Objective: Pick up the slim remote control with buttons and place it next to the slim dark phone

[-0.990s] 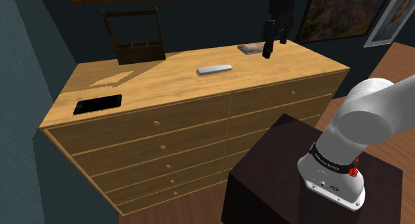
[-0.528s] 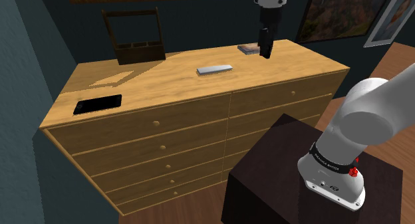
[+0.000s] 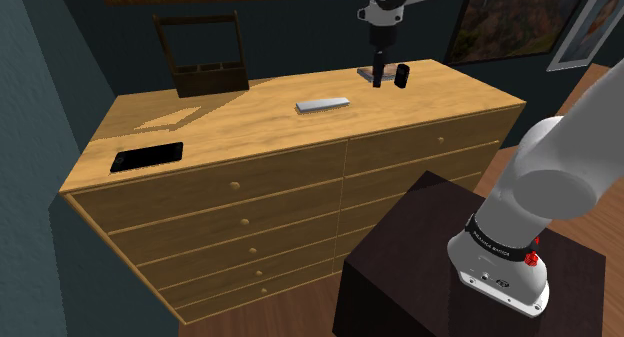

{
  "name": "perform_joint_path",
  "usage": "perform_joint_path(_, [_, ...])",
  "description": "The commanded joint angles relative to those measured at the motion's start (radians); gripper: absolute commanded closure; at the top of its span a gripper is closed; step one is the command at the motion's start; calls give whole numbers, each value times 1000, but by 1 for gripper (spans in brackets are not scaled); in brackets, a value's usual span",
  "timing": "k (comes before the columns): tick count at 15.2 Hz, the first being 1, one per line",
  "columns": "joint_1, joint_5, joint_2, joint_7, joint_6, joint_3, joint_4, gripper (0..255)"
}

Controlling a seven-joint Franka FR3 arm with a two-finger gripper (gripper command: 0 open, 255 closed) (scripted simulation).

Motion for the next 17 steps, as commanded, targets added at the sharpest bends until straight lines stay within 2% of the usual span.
perform_joint_path(1, [11, 28, 84, -97, 39, -23, 51, 0])
perform_joint_path(8, [12, 161, 364, -411, 114, -42, 255, 0])
perform_joint_path(17, [-47, 291, 710, -731, 101, 42, 605, 0])
